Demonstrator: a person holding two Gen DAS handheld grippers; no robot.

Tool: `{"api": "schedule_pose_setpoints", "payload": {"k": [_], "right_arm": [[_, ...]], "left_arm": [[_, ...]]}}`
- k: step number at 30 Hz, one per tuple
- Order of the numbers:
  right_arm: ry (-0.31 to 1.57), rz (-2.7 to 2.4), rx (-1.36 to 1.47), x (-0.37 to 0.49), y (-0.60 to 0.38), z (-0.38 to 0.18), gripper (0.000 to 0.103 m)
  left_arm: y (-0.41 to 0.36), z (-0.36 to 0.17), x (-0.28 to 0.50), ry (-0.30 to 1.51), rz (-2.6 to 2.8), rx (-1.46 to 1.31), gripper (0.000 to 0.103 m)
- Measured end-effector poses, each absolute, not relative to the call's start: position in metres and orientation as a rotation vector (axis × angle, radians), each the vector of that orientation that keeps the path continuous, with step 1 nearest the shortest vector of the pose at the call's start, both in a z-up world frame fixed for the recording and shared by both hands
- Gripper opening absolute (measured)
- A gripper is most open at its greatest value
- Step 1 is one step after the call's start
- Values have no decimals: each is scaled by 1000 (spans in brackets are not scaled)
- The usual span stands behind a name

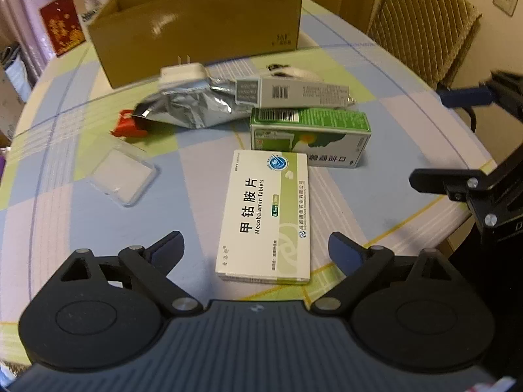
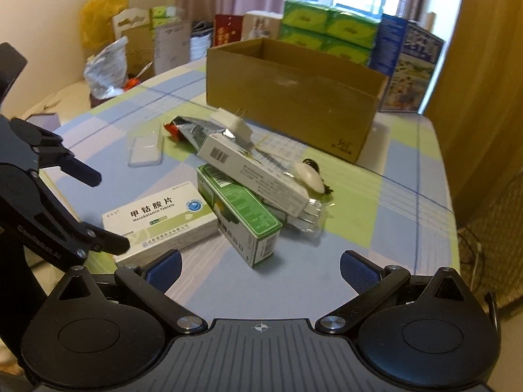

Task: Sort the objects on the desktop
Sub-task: 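Grasp the Mecobalamin box with left tool while right tool grasps the green box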

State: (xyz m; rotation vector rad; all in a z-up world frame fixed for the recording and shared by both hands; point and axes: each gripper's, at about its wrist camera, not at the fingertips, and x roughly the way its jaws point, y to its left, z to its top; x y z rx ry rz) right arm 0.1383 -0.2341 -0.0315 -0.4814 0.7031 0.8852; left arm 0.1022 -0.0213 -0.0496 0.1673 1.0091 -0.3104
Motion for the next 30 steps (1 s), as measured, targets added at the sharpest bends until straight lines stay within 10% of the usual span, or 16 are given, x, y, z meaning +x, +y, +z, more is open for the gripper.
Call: {"api": "schedule_pose_setpoints", "payload": {"k": [18, 23, 30], "right_arm": [[778, 1062, -689, 197, -167, -75, 59], [814, 1065, -674, 198, -162, -73, 34], [921, 1013, -570, 169, -180, -69, 28]], "left_arm": [[-23, -91, 140, 1066, -366, 204, 71], [-10, -90, 143, 1070, -299, 181, 68], [-3, -89, 126, 1073, -262, 160, 68]]}}
